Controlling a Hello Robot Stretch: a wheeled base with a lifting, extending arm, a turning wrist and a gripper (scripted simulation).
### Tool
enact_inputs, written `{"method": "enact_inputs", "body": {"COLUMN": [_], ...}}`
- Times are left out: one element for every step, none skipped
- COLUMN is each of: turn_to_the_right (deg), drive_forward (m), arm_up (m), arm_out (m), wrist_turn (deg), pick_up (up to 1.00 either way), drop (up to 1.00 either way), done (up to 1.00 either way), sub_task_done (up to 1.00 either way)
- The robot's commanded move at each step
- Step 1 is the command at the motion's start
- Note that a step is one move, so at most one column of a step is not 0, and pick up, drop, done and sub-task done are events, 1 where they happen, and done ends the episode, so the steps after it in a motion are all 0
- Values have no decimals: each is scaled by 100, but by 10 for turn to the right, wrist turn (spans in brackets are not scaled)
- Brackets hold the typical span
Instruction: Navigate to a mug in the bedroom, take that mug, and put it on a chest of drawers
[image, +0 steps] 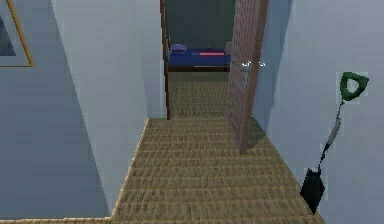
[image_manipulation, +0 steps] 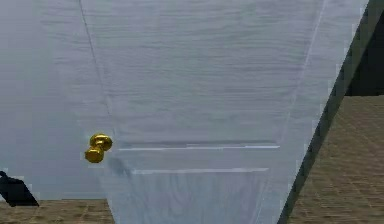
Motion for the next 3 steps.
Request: {"method": "enact_inputs", "body": {"turn_to_the_right": [0,0,60], "drive_forward": [5,45,0], "arm_up": [0,0,0], "arm_out": [0,0,0], "wrist_turn": [0,0,0], "pick_up": [0,0,0], "drop": [0,0,0], "done": [0,0,0], "sub_task_done": [0,0,0]}}
